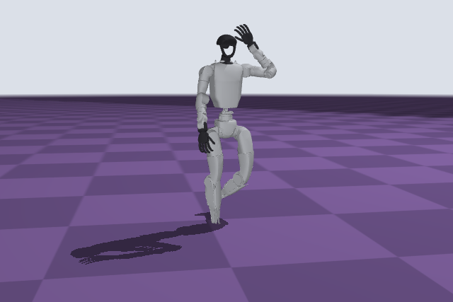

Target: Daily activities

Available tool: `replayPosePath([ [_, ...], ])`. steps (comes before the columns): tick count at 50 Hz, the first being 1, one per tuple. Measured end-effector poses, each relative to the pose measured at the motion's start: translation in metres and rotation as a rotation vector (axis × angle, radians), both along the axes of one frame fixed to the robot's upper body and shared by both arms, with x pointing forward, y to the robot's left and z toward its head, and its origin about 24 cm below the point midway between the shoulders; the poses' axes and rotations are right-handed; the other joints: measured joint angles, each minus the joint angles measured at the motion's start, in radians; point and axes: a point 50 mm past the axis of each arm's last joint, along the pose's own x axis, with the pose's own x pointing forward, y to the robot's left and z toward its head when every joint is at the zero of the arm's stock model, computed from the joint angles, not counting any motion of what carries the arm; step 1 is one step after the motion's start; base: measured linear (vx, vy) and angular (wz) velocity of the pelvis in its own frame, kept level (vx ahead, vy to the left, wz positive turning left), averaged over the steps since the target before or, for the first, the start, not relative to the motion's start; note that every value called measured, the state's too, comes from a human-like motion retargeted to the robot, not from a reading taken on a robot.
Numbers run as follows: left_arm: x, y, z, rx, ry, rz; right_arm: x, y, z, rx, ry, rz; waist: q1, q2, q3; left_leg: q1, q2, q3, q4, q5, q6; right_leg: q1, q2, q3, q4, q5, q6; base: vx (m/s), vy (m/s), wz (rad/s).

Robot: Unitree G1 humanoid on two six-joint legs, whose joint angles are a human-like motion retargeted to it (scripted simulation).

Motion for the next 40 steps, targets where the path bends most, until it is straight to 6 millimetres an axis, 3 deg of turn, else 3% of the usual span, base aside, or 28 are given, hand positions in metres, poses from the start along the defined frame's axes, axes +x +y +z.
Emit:
replayPosePath([
  [15,0.002,0.000,0.000,0.043,0.049,-0.055,0.003,0.001,0.001,0.005,-0.018,-0.019,0.005,-0.002,0.007,-0.010,0.000,-0.002,0.006,0.000,-0.003,-0.005,0.006,0.004,-0.005,0.008,0.000,0.00,0.00,0.00],
  [21,0.012,0.008,0.000,0.031,0.116,-0.071,0.006,0.003,0.002,0.018,-0.034,-0.032,0.009,-0.006,0.014,-0.015,0.001,-0.005,0.009,0.000,-0.005,-0.006,0.009,0.004,-0.008,0.012,0.000,0.00,0.00,0.00],
  [32,0.061,0.061,-0.021,-0.188,0.392,-0.122,0.009,0.005,0.004,0.023,-0.081,-0.070,0.019,-0.019,0.026,-0.022,-0.010,-0.006,0.004,0.000,-0.008,-0.011,0.006,0.004,-0.014,0.012,0.000,0.00,0.00,0.00],
  [40,0.097,0.116,-0.076,-0.467,0.654,-0.191,0.008,-0.002,0.004,-0.011,-0.137,-0.162,0.027,-0.027,0.028,-0.017,-0.033,-0.003,-0.022,0.000,-0.011,-0.011,-0.007,0.004,-0.021,0.009,0.000,0.00,0.00,0.00],
])
